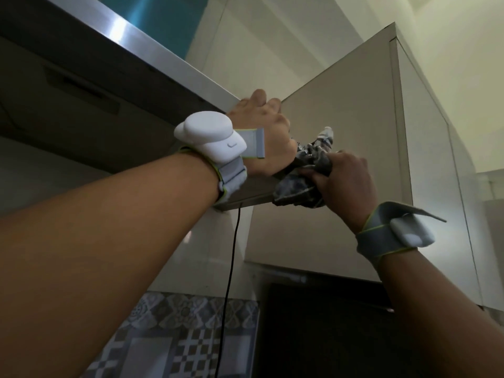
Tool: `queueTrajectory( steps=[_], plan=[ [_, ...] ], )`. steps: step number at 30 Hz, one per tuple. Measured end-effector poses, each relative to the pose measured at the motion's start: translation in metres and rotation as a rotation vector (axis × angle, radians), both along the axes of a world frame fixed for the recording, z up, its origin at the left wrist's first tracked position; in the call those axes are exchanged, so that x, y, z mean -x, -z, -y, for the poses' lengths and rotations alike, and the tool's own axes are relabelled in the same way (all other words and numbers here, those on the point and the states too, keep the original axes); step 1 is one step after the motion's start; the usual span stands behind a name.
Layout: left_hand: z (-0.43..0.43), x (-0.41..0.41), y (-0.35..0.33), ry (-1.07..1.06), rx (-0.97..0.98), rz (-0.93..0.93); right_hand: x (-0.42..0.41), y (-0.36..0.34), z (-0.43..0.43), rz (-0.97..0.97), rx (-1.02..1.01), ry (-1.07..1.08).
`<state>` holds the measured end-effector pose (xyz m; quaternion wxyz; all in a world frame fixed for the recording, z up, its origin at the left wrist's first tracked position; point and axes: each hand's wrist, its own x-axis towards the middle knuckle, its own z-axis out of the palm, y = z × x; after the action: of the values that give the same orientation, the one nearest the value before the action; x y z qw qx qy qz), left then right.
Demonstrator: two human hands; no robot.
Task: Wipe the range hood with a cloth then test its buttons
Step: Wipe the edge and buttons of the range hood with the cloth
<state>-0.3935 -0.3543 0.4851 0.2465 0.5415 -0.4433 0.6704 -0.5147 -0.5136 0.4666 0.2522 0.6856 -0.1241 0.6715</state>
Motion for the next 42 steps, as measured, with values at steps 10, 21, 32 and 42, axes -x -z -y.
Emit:
queueTrajectory(
  steps=[10, 21, 32, 42],
  plan=[
    [-0.018, 0.009, -0.003, 0.058, -0.038, -0.089, -0.005, -0.014, -0.047, -0.174, 0.059, -0.097],
    [-0.072, -0.012, -0.007, 0.103, 0.041, -0.023, 0.001, -0.033, -0.076, -0.317, -0.046, 0.074],
    [-0.058, -0.011, -0.001, 0.081, 0.174, -0.018, -0.017, -0.036, -0.088, -0.238, -0.12, 0.156],
    [-0.07, -0.011, -0.004, 0.034, 0.046, -0.037, -0.031, -0.033, -0.107, -0.125, -0.184, 0.22]
  ],
)
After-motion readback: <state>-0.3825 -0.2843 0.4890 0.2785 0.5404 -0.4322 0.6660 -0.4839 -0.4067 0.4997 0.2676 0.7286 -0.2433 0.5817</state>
